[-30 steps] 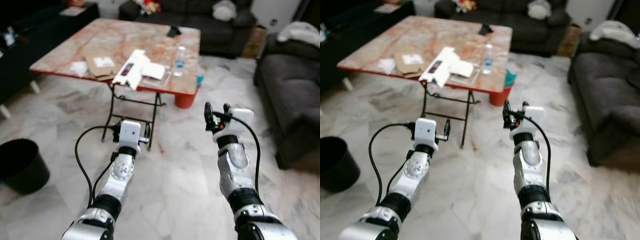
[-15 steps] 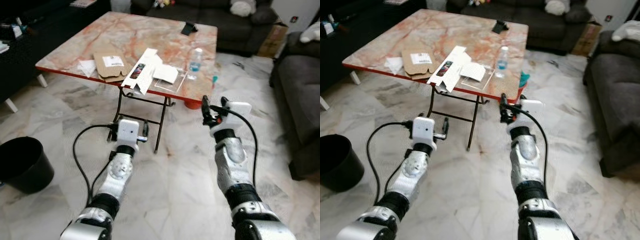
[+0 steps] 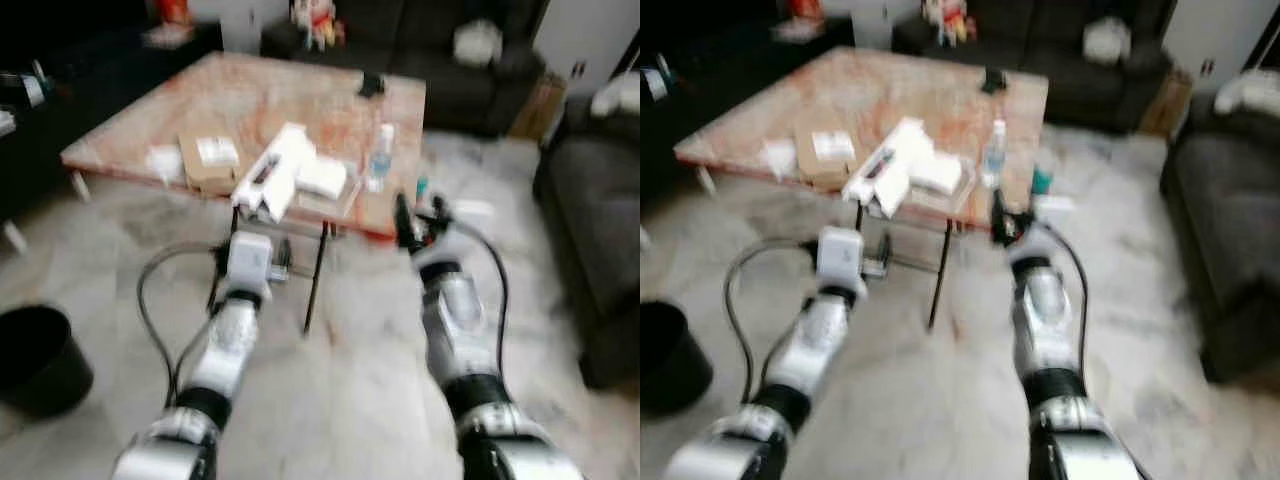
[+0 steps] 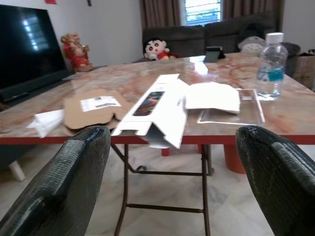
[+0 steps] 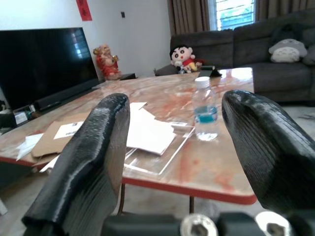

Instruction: Picking trash to rubbish bin

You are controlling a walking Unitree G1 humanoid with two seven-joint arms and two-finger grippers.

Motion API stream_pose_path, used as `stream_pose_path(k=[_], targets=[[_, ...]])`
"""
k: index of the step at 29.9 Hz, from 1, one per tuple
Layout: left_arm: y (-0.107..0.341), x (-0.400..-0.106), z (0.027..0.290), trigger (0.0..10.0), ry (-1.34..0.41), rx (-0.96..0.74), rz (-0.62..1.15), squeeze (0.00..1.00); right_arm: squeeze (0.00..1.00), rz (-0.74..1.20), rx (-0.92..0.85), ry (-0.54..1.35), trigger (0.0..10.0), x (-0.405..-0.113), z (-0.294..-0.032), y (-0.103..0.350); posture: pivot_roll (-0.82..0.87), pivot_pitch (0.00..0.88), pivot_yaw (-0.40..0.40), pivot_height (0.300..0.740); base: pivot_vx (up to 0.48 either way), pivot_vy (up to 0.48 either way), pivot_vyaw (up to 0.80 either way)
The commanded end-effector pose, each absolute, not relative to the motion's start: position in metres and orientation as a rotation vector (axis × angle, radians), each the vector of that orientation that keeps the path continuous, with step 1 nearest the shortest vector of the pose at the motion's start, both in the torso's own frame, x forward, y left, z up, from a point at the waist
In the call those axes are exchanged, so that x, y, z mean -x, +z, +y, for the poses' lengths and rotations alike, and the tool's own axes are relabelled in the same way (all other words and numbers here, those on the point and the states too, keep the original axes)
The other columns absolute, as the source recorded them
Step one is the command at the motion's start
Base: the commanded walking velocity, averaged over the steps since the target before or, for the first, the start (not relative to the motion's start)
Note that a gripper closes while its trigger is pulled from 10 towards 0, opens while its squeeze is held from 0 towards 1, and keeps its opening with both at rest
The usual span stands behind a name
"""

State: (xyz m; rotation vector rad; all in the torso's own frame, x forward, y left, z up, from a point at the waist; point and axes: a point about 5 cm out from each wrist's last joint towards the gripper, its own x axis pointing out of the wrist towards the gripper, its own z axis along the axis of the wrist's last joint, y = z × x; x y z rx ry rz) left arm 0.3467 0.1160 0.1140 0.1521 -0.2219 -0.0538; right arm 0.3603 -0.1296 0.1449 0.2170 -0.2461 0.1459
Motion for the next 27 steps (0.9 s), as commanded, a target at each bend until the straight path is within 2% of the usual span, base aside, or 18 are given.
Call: stream_pose_path(k=[1,5,11,27], targets=[[0.119,-0.3477,0.103,10.0,-0.085,-0.138,-0.237,0.0,0.0,-0.261,-0.212,0.115,10.0,-0.3612,-0.1412,0.1493,0.11,0.0,-0.051,0.74,0.337,0.0,0.0],[0.1217,-0.3488,0.1047,10.0,-0.081,-0.139,-0.247,0.0,0.0,-0.269,-0.203,0.116,10.0,-0.3607,-0.1389,0.1511,0.11,0.0,-0.05,0.74,0.336,0.0,0.0],[0.1251,-0.3505,0.1074,10.0,-0.074,-0.14,-0.256,0.0,0.0,-0.267,-0.205,0.117,10.0,-0.3607,-0.1374,0.1511,0.11,0.0,-0.045,0.74,0.337,0.0,0.66],[0.1283,-0.3517,0.1054,10.0,-0.081,-0.136,-0.263,0.0,0.0,-0.273,-0.209,0.13,10.0,-0.3612,-0.1341,0.154,0.11,0.0,-0.041,0.74,0.338,0.0,0.0]])
